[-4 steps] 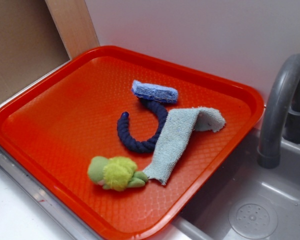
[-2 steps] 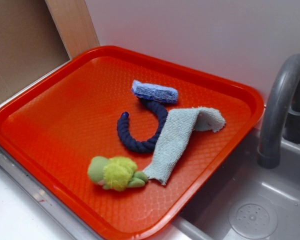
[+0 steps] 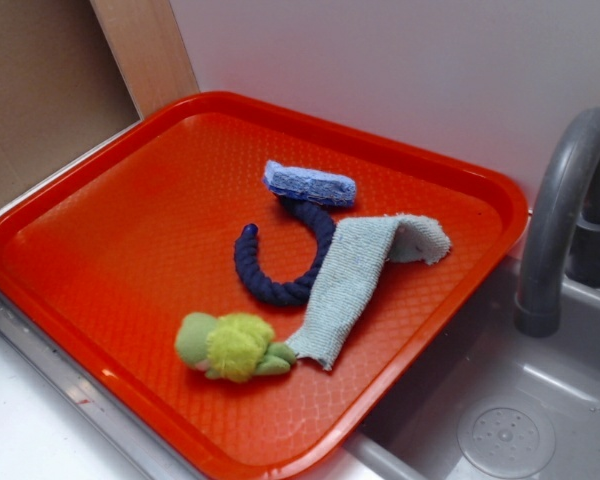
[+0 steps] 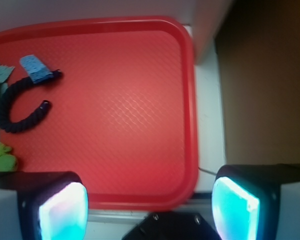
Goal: Grab the blue sponge.
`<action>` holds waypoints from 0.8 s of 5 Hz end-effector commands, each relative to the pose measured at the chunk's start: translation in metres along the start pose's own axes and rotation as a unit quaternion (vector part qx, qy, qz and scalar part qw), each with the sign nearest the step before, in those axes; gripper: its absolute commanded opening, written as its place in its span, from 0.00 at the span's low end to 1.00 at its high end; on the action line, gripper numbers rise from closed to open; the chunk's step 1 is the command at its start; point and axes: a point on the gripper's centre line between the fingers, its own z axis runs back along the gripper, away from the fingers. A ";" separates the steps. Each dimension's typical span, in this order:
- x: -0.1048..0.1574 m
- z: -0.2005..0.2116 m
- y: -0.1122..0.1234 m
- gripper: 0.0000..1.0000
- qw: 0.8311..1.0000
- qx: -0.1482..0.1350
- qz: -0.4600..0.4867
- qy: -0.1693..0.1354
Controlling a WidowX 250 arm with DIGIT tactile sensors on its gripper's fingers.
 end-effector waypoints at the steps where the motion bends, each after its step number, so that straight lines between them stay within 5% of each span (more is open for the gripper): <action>1: 0.026 -0.019 -0.044 1.00 0.982 -0.099 -0.152 -0.061; 2: 0.035 -0.037 -0.069 1.00 0.969 -0.151 -0.183 -0.064; 4: 0.061 -0.088 -0.109 1.00 0.970 -0.138 -0.199 -0.005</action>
